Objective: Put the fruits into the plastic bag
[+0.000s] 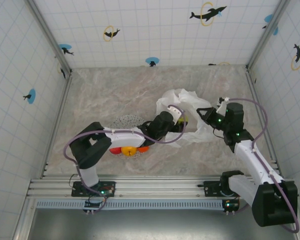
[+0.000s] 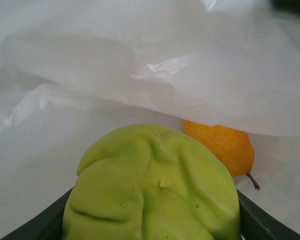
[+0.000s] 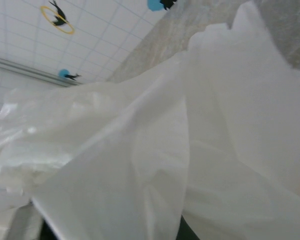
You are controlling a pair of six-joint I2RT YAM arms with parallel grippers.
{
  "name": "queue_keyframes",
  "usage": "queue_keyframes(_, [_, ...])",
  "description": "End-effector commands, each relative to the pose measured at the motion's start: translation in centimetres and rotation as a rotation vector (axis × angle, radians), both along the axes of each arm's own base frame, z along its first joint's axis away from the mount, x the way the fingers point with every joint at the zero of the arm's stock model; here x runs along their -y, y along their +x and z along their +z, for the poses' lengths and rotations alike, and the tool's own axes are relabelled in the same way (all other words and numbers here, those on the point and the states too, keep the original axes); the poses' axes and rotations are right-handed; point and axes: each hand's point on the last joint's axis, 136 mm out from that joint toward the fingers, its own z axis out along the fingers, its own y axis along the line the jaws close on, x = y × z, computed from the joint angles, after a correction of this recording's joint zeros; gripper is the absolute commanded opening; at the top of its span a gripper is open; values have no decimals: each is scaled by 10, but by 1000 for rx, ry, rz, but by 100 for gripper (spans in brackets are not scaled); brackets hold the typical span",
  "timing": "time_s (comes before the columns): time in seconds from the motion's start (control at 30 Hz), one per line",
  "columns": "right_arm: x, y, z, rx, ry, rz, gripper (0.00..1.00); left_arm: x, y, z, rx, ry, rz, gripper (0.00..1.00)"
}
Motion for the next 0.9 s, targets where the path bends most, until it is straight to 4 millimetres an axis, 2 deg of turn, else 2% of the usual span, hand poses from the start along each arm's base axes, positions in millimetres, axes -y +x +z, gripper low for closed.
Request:
queue_keyframes(0.0, [-2,-2,13,19,145,-32,0,15,21,21,63,-129,64,54])
queue_keyframes(0.23, [0,-7,3,-13,212,-66,0,35,41,-8,64,-121,108,60])
queue_keyframes(0.43, [3,-8,-8,-35,207,-80,0,51,48,-21,45,-108,86,65])
queue_keyframes(0.7, [8,-6,-13,-35,184,-89,0,39,40,-12,23,-99,63,79])
queue_keyframes(0.87, [12,-6,-16,-36,159,-98,0,36,28,0,0,-95,16,80])
